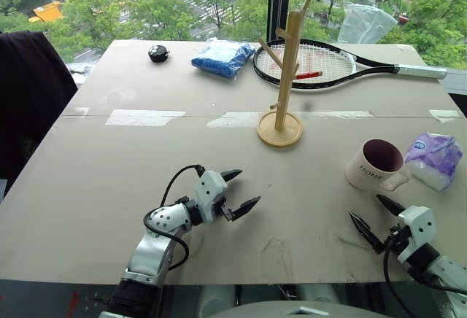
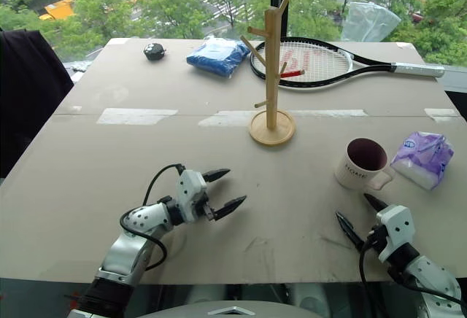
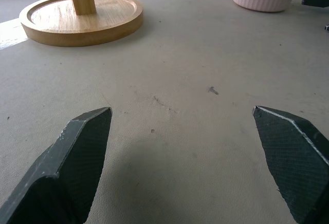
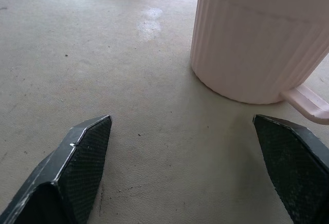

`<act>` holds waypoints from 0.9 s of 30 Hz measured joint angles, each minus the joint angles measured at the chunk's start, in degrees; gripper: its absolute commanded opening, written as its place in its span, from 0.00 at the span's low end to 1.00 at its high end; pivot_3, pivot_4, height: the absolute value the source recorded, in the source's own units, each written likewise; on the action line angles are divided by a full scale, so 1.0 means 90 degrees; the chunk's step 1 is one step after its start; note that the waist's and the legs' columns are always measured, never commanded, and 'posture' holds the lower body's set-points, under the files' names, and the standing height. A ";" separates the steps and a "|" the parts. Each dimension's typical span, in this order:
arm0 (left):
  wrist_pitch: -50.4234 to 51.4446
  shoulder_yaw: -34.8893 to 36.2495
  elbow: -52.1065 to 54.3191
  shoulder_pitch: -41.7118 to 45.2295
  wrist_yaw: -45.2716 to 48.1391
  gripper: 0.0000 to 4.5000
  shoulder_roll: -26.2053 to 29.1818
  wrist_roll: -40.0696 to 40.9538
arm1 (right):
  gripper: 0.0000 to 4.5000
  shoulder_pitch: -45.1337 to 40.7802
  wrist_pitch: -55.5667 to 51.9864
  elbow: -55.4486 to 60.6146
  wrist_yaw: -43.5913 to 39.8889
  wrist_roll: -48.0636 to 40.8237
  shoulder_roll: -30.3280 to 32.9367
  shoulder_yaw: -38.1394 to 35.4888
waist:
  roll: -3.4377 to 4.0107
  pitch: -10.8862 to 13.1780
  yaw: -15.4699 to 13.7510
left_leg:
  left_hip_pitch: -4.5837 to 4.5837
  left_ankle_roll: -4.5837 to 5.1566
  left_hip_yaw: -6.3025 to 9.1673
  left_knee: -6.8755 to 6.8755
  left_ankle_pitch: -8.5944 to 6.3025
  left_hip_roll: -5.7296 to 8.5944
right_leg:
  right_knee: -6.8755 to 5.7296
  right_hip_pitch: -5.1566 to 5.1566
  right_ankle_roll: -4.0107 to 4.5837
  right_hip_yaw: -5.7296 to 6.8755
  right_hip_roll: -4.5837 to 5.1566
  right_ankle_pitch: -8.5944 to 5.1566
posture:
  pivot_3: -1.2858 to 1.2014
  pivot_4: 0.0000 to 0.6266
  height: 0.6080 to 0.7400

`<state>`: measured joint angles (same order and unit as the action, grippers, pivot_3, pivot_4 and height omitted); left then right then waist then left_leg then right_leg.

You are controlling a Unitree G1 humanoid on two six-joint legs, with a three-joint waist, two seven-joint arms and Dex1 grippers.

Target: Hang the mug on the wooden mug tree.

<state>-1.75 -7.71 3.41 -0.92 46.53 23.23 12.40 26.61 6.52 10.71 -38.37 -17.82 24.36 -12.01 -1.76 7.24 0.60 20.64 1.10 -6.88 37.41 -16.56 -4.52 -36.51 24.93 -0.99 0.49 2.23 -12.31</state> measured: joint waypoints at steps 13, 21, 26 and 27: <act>0.0166 0.0012 0.0239 -0.0188 -0.0137 1.00 -0.0017 0.0068 | 0.99 0.0075 -0.0010 0.0002 -0.0067 -0.0121 0.0131 -0.0019 | 0.0003 -0.0001 0.0006 | 0.0010 0.0000 0.0013 -0.0001 0.0000 0.0001 | 0.0007 0.0000 -0.0002 0.0005 -0.0002 -0.0003 | 0.52 0.24 0.94; 0.0318 0.0054 0.0413 -0.0357 0.0015 1.00 0.0039 0.0378 | 0.99 0.0075 -0.0080 0.0004 -0.0102 -0.0184 0.0135 -0.0019 | 0.0005 0.0000 0.0005 | 0.0011 0.0000 0.0018 -0.0001 0.0000 0.0001 | 0.0011 0.0000 -0.0002 0.0008 -0.0002 -0.0003 | 0.52 0.24 0.94; 0.0714 -0.0123 0.0844 -0.0414 0.0266 1.00 0.0436 0.0393 | 0.99 0.0277 -0.0145 0.0177 0.0081 -0.0217 0.0028 -0.0129 | 0.0009 0.0008 -0.0022 | 0.0022 -0.0001 0.0029 -0.0001 0.0000 0.0001 | 0.0011 0.0002 -0.0002 0.0018 -0.0001 -0.0004 | 0.52 0.24 0.94; 0.0896 -0.0166 0.1052 -0.0399 0.0291 1.00 0.0492 0.0414 | 0.99 0.0401 -0.0165 0.0236 0.0164 -0.0263 -0.0045 -0.0206 | 0.0011 0.0009 -0.0045 | 0.0026 -0.0001 0.0034 -0.0001 0.0000 0.0002 | 0.0014 0.0002 -0.0002 0.0022 -0.0001 -0.0004 | 0.52 0.24 0.94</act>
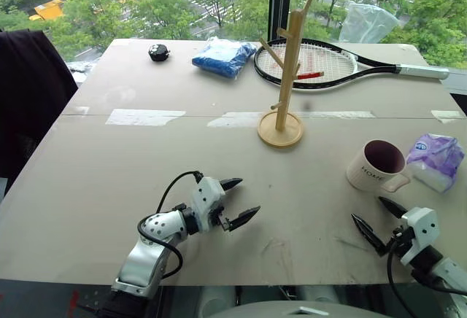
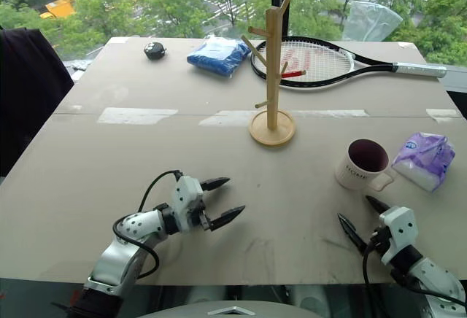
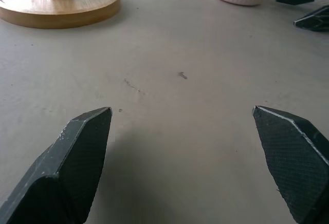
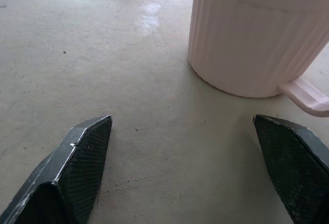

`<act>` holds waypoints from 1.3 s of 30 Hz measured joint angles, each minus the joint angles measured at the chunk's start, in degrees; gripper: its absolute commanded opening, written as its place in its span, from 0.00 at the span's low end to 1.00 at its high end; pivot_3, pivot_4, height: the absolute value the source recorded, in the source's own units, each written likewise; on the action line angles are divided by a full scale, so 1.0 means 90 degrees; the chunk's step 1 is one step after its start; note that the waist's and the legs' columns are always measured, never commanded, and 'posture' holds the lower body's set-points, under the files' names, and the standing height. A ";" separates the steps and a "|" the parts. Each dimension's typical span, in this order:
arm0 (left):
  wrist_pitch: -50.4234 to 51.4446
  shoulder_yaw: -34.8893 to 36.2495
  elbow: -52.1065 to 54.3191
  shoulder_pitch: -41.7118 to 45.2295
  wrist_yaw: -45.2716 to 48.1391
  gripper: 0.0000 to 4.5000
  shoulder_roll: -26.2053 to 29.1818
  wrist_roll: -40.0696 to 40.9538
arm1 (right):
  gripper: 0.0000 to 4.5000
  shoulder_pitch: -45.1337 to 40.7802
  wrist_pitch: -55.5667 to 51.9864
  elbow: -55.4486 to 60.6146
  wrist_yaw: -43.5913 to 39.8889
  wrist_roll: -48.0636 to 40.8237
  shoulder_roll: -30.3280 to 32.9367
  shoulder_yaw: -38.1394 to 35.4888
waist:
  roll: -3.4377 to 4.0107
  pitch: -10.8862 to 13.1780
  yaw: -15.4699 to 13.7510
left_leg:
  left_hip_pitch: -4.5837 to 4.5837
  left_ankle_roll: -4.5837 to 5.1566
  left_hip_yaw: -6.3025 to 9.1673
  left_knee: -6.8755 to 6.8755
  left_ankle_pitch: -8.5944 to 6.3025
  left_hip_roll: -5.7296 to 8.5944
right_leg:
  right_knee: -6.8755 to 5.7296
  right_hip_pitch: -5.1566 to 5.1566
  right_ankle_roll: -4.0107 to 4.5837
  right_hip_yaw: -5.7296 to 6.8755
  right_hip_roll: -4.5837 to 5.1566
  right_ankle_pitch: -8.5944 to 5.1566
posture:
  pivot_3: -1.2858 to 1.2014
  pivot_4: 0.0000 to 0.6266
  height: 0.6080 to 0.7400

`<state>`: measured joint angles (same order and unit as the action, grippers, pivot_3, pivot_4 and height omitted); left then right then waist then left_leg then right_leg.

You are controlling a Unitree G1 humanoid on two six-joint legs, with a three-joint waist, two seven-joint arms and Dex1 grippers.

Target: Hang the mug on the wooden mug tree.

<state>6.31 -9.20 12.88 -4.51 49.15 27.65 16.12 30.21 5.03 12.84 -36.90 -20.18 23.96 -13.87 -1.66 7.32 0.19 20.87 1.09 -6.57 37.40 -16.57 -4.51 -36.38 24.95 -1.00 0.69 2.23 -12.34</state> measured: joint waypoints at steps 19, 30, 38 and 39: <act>0.1768 -0.0601 0.1133 0.2031 0.0958 1.00 0.0417 0.0836 | 0.99 -0.0580 -0.0835 0.0576 0.1422 -0.0709 -0.0662 -0.1061 | 0.0019 0.0019 -0.0076 | 0.0030 0.0001 0.0048 0.0009 0.0002 0.0028 | 0.0001 0.0011 0.0001 -0.0010 -0.0018 0.0003 | 0.52 0.24 0.94; 0.1979 -0.0581 0.1266 0.2239 0.0837 1.00 0.0481 0.0741 | 0.22 -0.1623 -0.0965 -0.0706 0.0958 -0.0909 -0.0479 -0.1048 | 0.0023 0.0022 -0.0066 | 0.0026 0.0002 0.0054 0.0014 0.0002 0.0034 | -0.0004 0.0004 0.0003 -0.0017 -0.0022 0.0005 | 0.52 0.24 0.94; 0.2035 -0.0529 0.1273 0.2182 0.0738 1.00 0.0505 0.0738 | 0.00 -0.1869 -0.1091 -0.1168 0.0195 -0.1105 -0.0169 -0.1011 | 0.0024 0.0023 -0.0075 | 0.0025 0.0002 0.0056 0.0015 0.0003 0.0034 | -0.0007 0.0004 0.0005 -0.0017 -0.0024 0.0007 | 0.52 0.24 0.94; 0.2030 -0.0484 0.1285 0.2098 0.0676 1.00 0.0479 0.0741 | 0.00 -0.1898 -0.1178 -0.1163 0.0132 -0.1129 -0.0103 -0.1009 | 0.0024 0.0022 -0.0060 | 0.0023 0.0002 0.0053 0.0015 0.0003 0.0034 | -0.0007 0.0004 0.0005 -0.0020 -0.0024 0.0007 | 0.52 0.24 0.94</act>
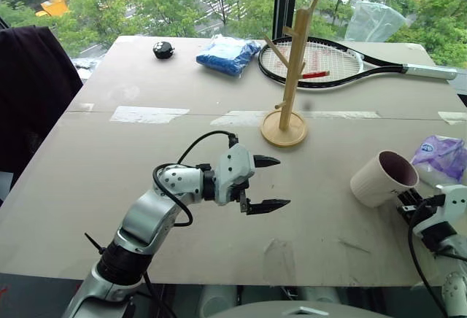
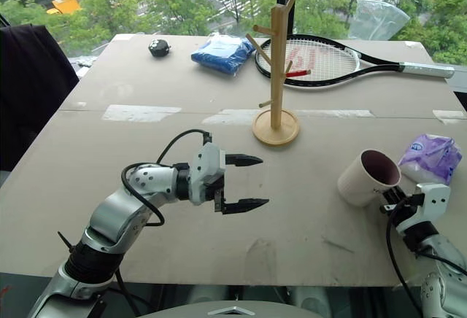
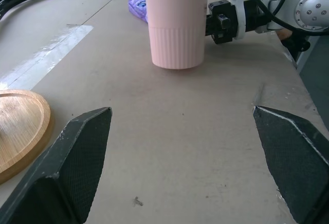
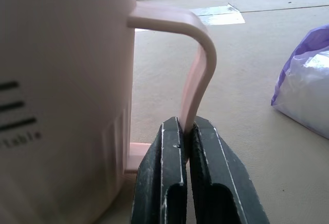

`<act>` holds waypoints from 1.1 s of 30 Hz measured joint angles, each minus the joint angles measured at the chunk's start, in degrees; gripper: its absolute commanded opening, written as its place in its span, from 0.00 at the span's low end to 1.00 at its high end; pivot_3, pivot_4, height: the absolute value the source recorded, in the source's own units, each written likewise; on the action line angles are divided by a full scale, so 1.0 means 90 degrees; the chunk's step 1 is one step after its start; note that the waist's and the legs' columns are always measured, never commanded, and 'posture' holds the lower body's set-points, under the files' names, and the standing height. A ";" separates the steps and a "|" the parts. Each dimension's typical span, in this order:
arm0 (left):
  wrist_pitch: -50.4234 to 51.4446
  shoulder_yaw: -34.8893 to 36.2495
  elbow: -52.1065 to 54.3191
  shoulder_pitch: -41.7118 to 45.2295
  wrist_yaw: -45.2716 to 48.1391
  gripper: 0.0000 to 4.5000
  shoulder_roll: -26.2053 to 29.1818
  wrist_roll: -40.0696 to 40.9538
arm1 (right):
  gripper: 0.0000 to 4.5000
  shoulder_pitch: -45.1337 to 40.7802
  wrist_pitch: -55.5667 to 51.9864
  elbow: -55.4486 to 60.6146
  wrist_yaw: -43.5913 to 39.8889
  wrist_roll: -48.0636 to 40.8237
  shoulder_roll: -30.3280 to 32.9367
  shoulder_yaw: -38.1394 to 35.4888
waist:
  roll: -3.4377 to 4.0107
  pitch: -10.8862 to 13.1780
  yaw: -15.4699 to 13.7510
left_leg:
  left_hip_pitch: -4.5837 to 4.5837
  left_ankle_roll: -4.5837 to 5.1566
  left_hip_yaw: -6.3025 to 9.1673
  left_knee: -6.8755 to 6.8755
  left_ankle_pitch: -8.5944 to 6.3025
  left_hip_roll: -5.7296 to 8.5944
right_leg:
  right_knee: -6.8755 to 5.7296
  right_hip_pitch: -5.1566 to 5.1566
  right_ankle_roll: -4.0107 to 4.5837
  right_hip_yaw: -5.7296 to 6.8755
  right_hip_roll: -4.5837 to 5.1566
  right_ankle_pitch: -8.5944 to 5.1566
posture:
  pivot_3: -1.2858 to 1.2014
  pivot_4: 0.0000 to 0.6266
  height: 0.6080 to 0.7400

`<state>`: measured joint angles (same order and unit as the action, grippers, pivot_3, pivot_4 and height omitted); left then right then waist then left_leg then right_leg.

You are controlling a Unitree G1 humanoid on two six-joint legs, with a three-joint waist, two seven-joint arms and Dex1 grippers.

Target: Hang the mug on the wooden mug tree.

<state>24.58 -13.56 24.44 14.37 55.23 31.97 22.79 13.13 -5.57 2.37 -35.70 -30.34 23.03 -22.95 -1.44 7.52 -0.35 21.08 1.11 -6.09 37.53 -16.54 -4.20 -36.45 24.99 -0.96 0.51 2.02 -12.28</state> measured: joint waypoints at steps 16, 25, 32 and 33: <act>-0.1996 0.1006 -0.0303 -0.0840 -0.1782 1.00 -0.2346 0.0087 | 0.00 -0.4458 -0.1378 0.0202 -0.1673 0.1085 0.3086 0.2029 | -0.0032 0.0078 0.0081 | -0.0002 0.0003 0.0105 0.0094 0.0001 0.0025 | -0.0030 -0.0045 0.0002 -0.0037 -0.0082 0.0019 | 0.52 0.24 0.94; -0.2228 0.0769 -0.0083 -0.1070 -0.2179 1.00 -0.2498 -0.0087 | 0.00 -0.7561 0.0328 -0.3475 -0.3189 0.2358 0.2569 0.3382 | -0.0016 0.0081 0.0104 | 0.0088 0.0002 0.0106 0.0096 0.0001 0.0030 | -0.0006 0.0034 -0.0004 -0.0104 -0.0108 0.0052 | 0.52 0.24 0.94; -0.2339 0.0755 0.0125 -0.1285 -0.2374 1.00 -0.2474 -0.0085 | 0.00 -0.8763 0.1454 -0.5325 -0.3729 0.2905 0.2115 0.3558 | -0.0006 0.0088 0.0094 | 0.0100 0.0002 0.0093 0.0089 0.0000 0.0028 | -0.0017 0.0059 -0.0006 -0.0116 -0.0108 0.0050 | 0.52 0.24 0.94; -0.2359 0.0753 0.0138 -0.1289 -0.2397 1.00 -0.2477 -0.0086 | 0.00 -0.8827 0.1545 -0.5438 -0.3774 0.2959 0.2085 0.3559 | -0.0006 0.0088 0.0094 | 0.0098 0.0002 0.0090 0.0089 0.0000 0.0029 | -0.0021 0.0059 -0.0006 -0.0117 -0.0108 0.0050 | 0.52 0.24 0.94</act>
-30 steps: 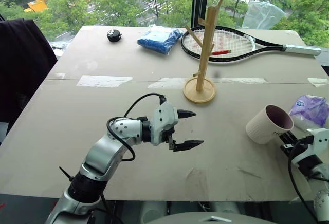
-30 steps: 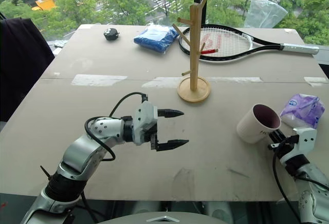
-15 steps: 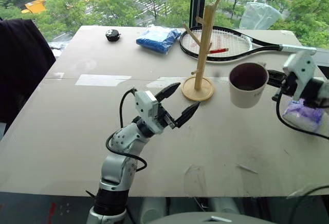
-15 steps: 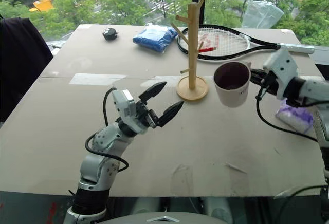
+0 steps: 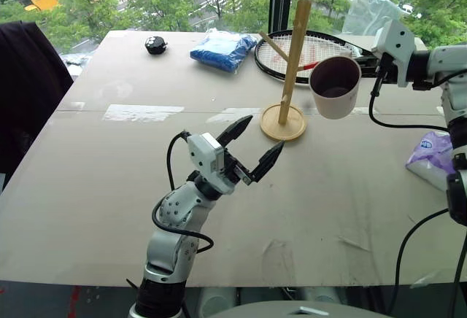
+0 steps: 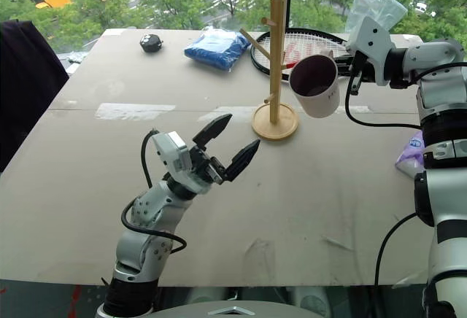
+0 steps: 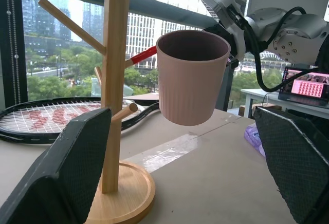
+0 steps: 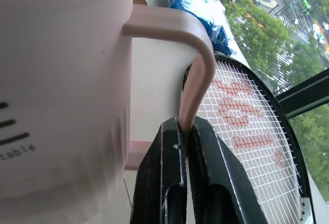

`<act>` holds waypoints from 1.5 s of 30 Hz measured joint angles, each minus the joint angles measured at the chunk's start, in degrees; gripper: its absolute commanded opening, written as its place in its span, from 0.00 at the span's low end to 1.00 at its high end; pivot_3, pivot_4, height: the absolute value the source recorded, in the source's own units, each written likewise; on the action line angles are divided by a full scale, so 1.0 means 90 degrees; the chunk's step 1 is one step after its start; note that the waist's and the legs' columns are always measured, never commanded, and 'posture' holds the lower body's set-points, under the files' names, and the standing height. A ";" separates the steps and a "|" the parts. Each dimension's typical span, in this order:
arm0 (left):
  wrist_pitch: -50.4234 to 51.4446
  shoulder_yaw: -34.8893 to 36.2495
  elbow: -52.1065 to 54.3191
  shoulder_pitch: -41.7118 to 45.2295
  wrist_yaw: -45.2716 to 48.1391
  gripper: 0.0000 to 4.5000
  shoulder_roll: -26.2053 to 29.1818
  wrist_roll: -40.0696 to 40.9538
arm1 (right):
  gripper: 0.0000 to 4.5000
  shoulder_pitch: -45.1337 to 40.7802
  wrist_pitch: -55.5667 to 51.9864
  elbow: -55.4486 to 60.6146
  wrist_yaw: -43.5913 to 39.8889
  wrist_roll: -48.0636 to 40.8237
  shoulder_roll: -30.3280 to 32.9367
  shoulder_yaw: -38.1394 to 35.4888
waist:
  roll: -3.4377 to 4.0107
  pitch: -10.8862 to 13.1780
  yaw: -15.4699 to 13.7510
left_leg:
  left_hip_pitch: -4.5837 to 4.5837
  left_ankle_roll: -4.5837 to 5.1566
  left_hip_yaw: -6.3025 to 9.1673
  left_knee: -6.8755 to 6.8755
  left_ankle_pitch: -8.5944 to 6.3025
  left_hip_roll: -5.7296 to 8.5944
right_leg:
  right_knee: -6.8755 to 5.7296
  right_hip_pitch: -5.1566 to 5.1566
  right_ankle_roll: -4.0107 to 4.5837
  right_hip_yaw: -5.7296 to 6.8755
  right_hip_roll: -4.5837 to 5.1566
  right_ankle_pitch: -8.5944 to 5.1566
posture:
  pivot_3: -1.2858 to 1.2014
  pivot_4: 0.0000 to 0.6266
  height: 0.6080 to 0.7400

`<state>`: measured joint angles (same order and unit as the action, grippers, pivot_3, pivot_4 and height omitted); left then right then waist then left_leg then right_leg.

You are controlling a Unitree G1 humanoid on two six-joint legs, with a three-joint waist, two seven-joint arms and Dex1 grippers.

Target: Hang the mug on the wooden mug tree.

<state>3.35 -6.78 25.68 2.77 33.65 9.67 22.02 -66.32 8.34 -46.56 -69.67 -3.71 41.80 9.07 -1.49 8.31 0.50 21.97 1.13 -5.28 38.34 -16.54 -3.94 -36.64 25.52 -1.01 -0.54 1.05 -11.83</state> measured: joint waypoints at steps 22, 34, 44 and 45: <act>-0.0333 -0.0187 -0.0177 0.0027 -0.0112 1.00 0.0003 -0.0118 | 0.38 -0.1398 0.0911 -0.1821 -0.0481 0.0887 -0.0939 0.0156 | 0.0011 0.0006 0.0035 | -0.0012 -0.0002 -0.0044 0.0005 0.0001 -0.0004 | -0.0017 0.0013 0.0000 -0.0036 -0.0001 0.0001 | 0.52 0.24 0.94; -0.0175 -0.0123 -0.0185 -0.0392 -0.0192 1.00 0.0298 -0.0175 | 0.99 -0.0773 -0.0157 -0.1341 -0.0327 0.0253 -0.0248 -0.0780 | 0.0009 0.0005 -0.0041 | -0.0008 -0.0002 -0.0044 0.0006 0.0000 -0.0004 | -0.0013 0.0010 0.0000 -0.0030 0.0005 0.0001 | 0.52 0.24 0.94; 0.0572 -0.0042 -0.0430 -0.1675 0.0008 1.00 0.1212 -0.0309 | 0.99 0.5085 -0.2188 0.3985 0.0799 -0.1487 -0.0627 -0.2332 | 0.0034 0.0000 0.0050 | -0.0020 -0.0002 -0.0028 -0.0004 -0.0001 -0.0019 | -0.0027 0.0014 -0.0003 -0.0032 -0.0016 -0.0002 | 0.52 0.24 0.94; 0.0573 -0.0050 -0.0429 -0.1834 0.0006 1.00 0.1276 -0.0364 | 0.99 0.5628 -0.2341 0.4596 0.1157 -0.1653 -0.0855 -0.2453 | 0.0034 -0.0001 0.0061 | -0.0024 -0.0002 -0.0022 -0.0004 -0.0001 -0.0019 | -0.0028 0.0013 -0.0004 -0.0038 -0.0018 -0.0002 | 0.52 0.24 0.94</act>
<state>8.51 -7.23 21.83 -13.74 33.71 21.15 18.74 -15.66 -12.73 -5.20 -59.26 -18.60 34.10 -13.01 -1.18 8.30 1.05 21.75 1.11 -5.48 38.30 -16.55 -4.12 -36.89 25.64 -1.05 -0.89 0.88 -11.85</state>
